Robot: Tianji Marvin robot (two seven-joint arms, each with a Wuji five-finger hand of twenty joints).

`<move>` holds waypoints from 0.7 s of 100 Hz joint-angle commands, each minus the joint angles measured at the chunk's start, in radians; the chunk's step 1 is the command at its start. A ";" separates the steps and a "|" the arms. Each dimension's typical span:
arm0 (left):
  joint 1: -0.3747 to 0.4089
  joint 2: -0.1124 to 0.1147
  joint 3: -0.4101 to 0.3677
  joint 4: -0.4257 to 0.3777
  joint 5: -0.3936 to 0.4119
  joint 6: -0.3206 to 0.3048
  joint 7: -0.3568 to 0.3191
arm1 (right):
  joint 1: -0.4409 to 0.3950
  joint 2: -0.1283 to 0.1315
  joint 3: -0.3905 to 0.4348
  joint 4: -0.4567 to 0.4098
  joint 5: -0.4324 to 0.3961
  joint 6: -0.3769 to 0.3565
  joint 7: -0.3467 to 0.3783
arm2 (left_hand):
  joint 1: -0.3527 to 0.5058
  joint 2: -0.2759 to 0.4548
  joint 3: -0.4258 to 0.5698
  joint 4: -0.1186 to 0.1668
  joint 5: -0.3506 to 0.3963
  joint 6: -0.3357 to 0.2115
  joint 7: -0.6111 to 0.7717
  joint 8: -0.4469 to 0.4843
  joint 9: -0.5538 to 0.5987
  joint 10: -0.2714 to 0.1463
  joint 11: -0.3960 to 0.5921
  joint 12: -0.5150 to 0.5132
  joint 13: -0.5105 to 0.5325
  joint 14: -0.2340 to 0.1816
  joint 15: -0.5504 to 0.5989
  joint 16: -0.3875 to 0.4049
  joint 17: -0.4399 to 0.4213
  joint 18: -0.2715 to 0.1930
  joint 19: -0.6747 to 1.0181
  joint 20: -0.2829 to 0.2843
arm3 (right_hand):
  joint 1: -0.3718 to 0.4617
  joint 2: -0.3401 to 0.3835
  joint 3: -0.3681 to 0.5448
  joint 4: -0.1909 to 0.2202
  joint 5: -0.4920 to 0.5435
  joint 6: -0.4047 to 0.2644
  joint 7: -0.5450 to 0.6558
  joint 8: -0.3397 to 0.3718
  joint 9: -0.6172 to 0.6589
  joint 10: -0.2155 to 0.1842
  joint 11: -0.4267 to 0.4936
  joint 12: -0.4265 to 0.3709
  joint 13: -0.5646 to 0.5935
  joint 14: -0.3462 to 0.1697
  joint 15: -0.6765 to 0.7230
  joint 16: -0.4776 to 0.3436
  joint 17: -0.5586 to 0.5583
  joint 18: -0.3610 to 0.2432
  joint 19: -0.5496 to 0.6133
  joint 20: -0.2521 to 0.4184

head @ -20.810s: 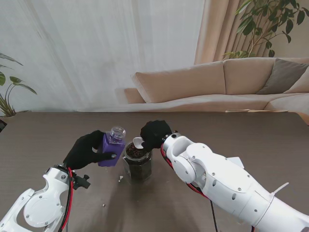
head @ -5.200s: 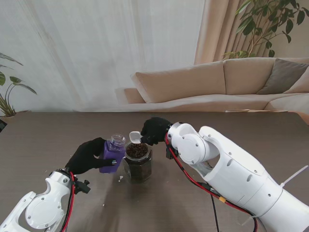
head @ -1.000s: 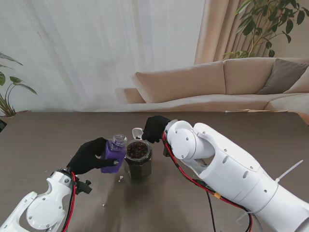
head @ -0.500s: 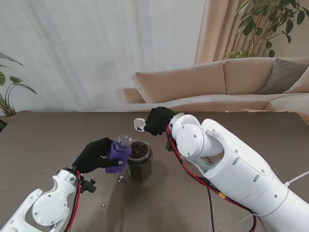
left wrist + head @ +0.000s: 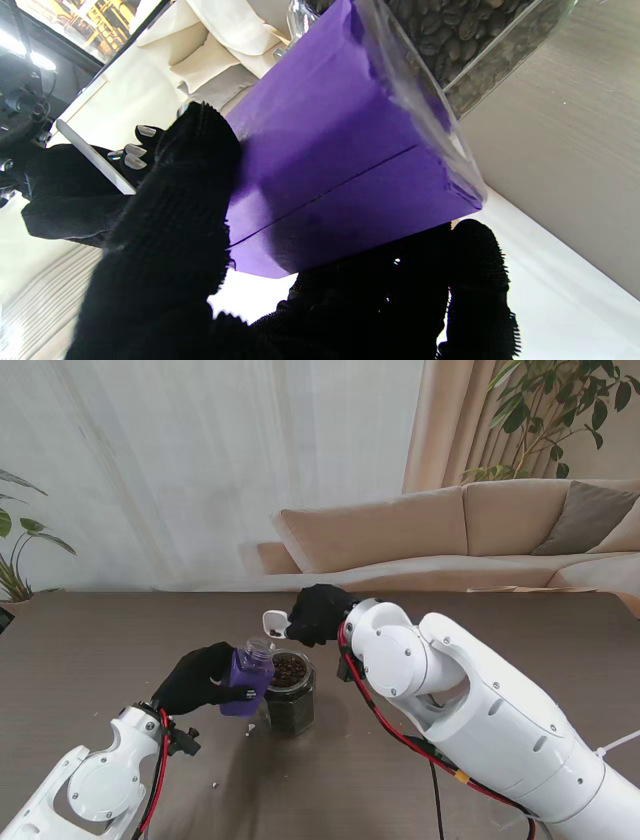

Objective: Portion coffee beans from the glass jar into the coffee jar

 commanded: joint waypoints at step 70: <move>-0.002 0.002 -0.005 -0.011 -0.003 -0.036 -0.026 | -0.032 0.006 -0.022 -0.003 -0.086 -0.172 0.010 | 0.197 0.127 0.342 0.065 0.092 -0.041 0.390 0.065 0.079 -0.071 0.069 0.026 0.015 0.036 -0.008 0.013 -0.036 -0.059 0.044 0.029 | -0.008 0.009 0.026 0.027 0.040 0.085 0.004 0.009 0.062 0.075 0.006 0.009 -0.004 -0.147 0.025 0.002 0.141 0.005 0.044 -0.003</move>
